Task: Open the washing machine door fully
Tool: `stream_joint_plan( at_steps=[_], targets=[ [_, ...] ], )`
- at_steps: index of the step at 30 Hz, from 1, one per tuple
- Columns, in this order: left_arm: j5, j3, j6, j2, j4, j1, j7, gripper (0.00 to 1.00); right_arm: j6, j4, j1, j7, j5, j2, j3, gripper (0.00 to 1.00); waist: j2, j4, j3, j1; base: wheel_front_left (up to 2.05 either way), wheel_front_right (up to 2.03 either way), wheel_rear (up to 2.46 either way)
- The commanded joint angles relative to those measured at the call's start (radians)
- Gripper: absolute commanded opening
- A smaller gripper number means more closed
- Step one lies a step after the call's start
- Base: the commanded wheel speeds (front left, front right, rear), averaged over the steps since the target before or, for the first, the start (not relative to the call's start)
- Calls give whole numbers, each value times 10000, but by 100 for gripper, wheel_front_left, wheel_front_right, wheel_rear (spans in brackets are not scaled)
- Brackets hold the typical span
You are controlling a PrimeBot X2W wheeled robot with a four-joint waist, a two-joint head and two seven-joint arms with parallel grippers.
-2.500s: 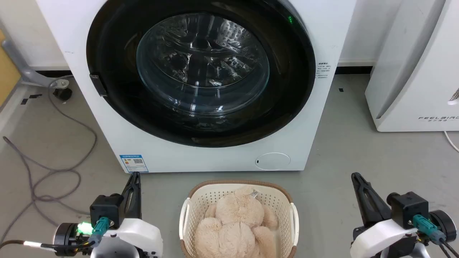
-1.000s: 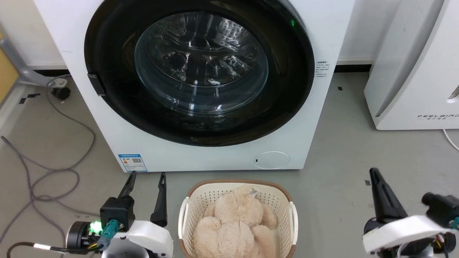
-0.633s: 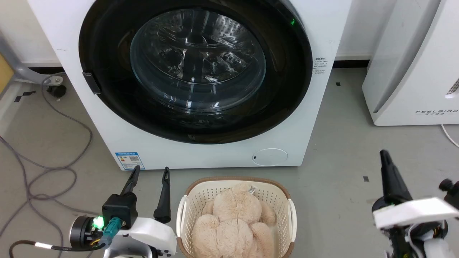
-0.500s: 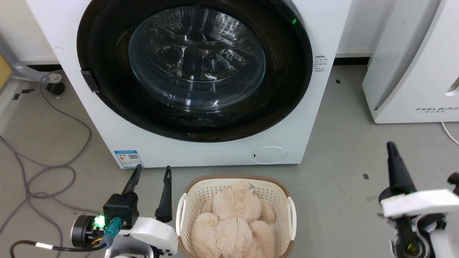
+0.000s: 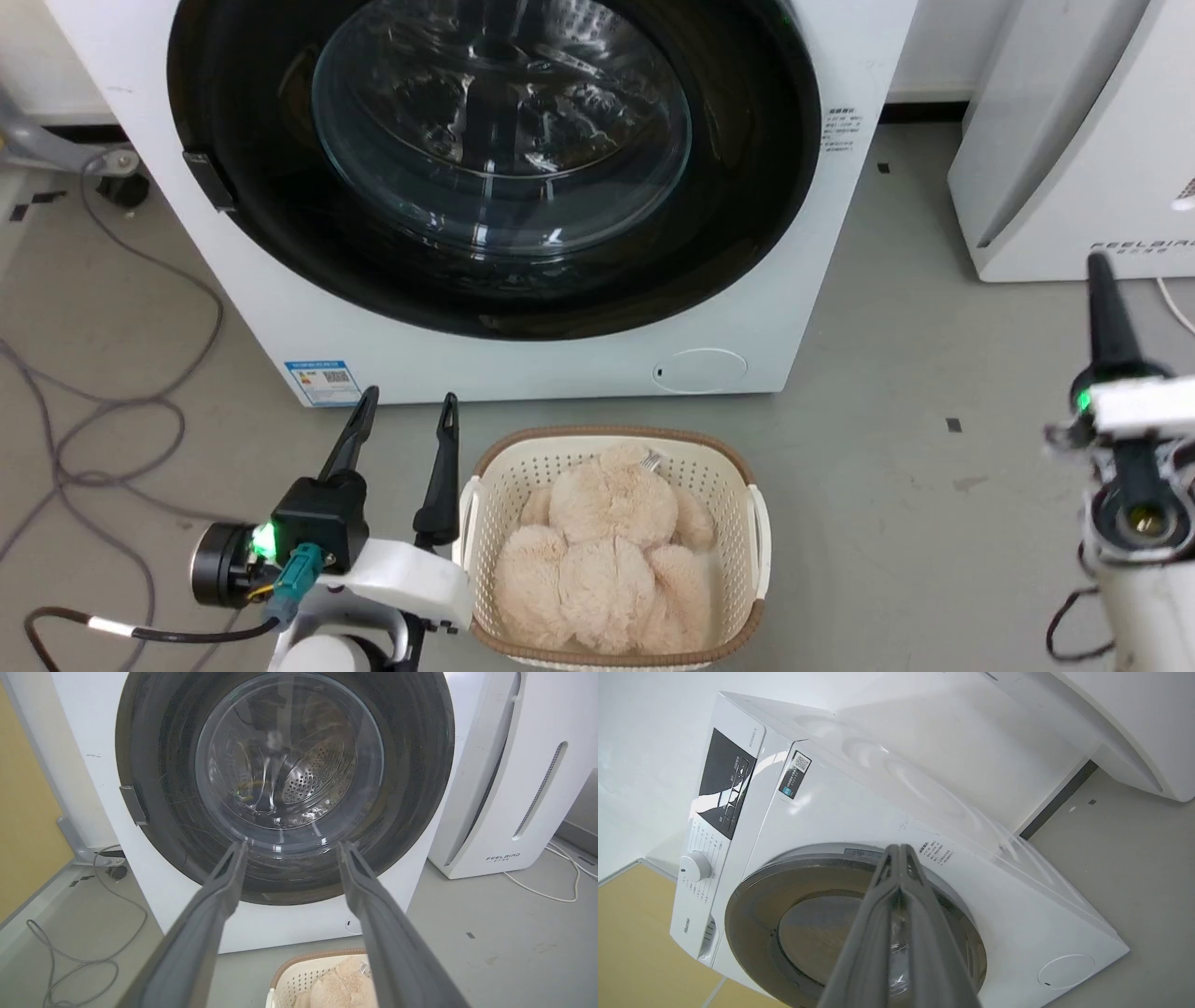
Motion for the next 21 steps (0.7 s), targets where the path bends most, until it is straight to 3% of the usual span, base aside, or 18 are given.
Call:
stream_joint_plan(
  at_steps=[1,11,21],
  targets=[
    [-30,-75,-19,8,-79,-226,-134,100,6,368,-638,-101,794,-303,116,0,0,22,145,-1,0,0,0],
    [-43,-221,-20,8,-371,-568,-321,100,6,1632,-2499,-80,2867,-1311,1030,0,0,120,672,-1,0,0,0],
    [-42,-380,-29,9,-675,-958,-531,100,7,3204,-4918,799,4967,-2218,3100,0,0,207,1297,-1,0,0,0]
  ],
)
